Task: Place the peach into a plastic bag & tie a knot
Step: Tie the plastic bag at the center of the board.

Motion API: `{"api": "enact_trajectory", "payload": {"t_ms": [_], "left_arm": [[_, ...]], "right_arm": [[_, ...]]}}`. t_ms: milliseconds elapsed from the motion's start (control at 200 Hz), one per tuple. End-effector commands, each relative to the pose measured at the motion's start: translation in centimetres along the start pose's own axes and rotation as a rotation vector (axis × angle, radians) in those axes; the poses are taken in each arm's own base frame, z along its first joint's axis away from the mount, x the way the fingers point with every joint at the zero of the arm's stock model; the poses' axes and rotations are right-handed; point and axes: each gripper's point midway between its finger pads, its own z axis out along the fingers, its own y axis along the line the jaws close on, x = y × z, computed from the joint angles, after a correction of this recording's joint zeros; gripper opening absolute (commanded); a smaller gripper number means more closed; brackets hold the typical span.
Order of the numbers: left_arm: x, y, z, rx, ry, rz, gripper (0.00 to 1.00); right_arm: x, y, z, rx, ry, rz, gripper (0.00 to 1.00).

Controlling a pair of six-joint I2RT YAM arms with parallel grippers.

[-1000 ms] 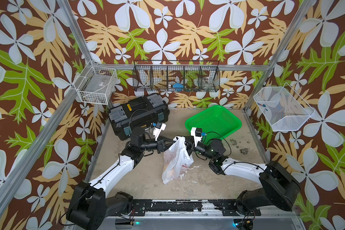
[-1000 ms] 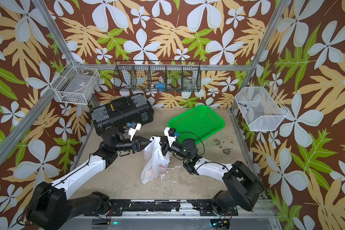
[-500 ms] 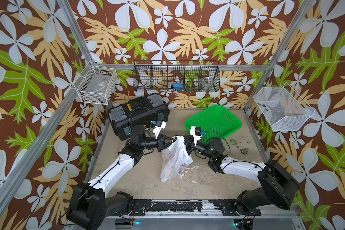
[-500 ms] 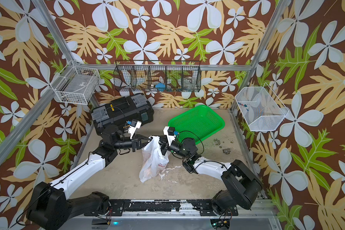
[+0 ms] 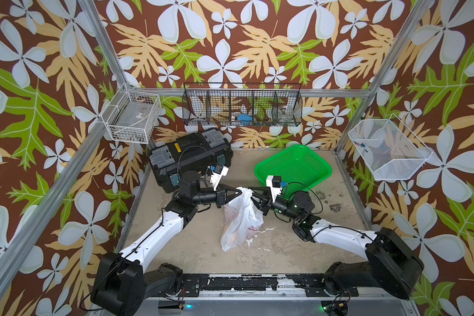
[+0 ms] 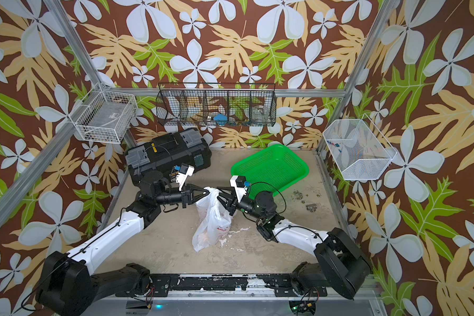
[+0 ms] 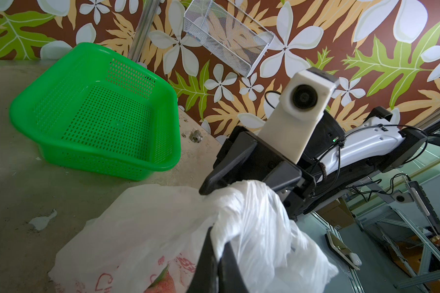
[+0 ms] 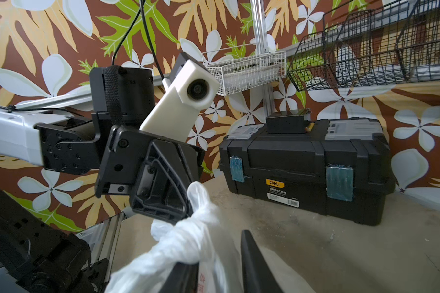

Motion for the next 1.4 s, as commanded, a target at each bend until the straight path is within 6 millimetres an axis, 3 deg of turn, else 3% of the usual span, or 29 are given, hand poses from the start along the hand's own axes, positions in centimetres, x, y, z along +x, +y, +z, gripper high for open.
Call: {"api": "enact_trajectory", "payload": {"t_ms": [0,145,230,360,410,470,546,756,891,1016,1231,1396], "left_arm": [[-0.8,0.4,-0.2,-0.030,-0.015,0.017,0.00],[-1.4,0.9,-0.6,-0.055,-0.028,0.006,0.00],[-1.4,1.3,-0.5,-0.068,-0.027,-0.002,0.00],[-1.4,2.0,-0.4,-0.094,-0.027,-0.013,0.00],[-1.5,2.3,-0.4,-0.109,-0.028,-0.017,0.00],[-1.6,2.7,-0.3,-0.123,-0.032,-0.020,0.00],[-1.7,2.9,-0.2,-0.124,-0.030,-0.024,0.00],[-2.1,3.0,0.0,-0.118,-0.032,-0.017,0.00],[-2.2,2.8,0.1,-0.110,-0.036,-0.017,0.00],[-2.2,2.6,0.0,-0.104,-0.038,-0.012,0.00],[-2.0,2.3,-0.2,-0.097,-0.037,-0.007,0.00],[-2.0,2.0,-0.2,-0.088,-0.036,-0.004,0.00]], "right_arm": [[1.0,-1.4,-0.8,0.096,0.065,0.023,0.32],[2.6,-3.1,-3.0,0.282,0.270,0.146,0.35],[3.1,-3.1,-4.9,0.379,0.405,0.262,0.34],[1.4,-0.4,-6.6,0.390,0.497,0.448,0.34],[0.8,0.6,-6.9,0.385,0.515,0.493,0.39],[0.2,1.7,-6.9,0.365,0.557,0.525,0.47],[0.0,2.8,-6.7,0.349,0.622,0.530,0.50],[-0.2,4.8,-6.0,0.308,0.736,0.471,0.51],[-0.7,5.4,-4.3,0.273,0.734,0.455,0.50],[-0.5,5.9,-3.0,0.246,0.740,0.449,0.49],[1.1,5.0,-1.9,0.270,0.762,0.458,0.38],[0.5,4.9,-1.2,0.259,0.735,0.470,0.32]]}}
